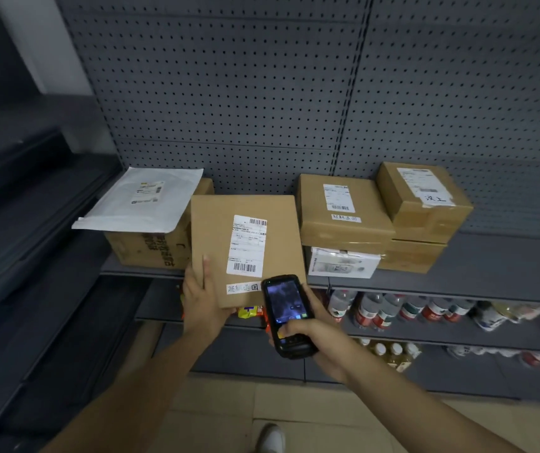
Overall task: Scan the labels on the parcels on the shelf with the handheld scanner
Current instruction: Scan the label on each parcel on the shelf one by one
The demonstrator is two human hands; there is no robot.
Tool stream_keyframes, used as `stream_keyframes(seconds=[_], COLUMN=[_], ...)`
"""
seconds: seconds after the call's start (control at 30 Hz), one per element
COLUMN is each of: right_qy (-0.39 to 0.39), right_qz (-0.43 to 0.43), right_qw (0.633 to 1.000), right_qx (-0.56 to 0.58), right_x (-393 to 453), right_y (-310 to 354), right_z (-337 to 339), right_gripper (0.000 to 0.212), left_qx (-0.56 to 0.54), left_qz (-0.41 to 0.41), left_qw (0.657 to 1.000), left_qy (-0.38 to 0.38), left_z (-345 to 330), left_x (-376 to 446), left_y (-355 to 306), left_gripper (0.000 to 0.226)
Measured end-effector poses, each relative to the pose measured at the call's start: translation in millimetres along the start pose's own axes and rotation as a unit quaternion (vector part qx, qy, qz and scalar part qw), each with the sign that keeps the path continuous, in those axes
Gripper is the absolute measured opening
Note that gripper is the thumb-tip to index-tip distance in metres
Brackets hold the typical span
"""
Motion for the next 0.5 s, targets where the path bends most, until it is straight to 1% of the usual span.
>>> stream_keyframes(seconds=[0.17, 0.33, 0.5], right_qy=[0.042, 0.08, 0.094], right_qz=[0.014, 0.047, 0.048], right_qw=[0.999, 0.995, 0.991], right_qx=[0.019, 0.041, 0.077], right_x=[-52.3, -92.2, -120.8], right_y=[9.2, 19.4, 20.6], right_z=[-22.5, -42.7, -48.7], right_gripper=[0.075, 0.073, 0.074], left_qx=[-0.005, 0.001, 0.006], left_qz=[-0.022, -0.008, -0.008], left_qw=[0.997, 0.994, 0.991], left_qy=[-0.076, -0.112, -0.132], left_z=[34.8, 54.7, 61.2], left_x=[-36.1, -63.9, -80.2], left_y=[-21.3, -38.6, -43.9], left_gripper=[0.122, 0.112, 0.111])
Point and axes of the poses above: each hand's wrist, its own x-axis towards the middle knuckle, its own z-axis out of the back of the hand, y = z × x, the point moved 5 cm from there along x, towards the middle knuckle, and after that the axes turned 3 degrees about z, right-handed, at the moved point
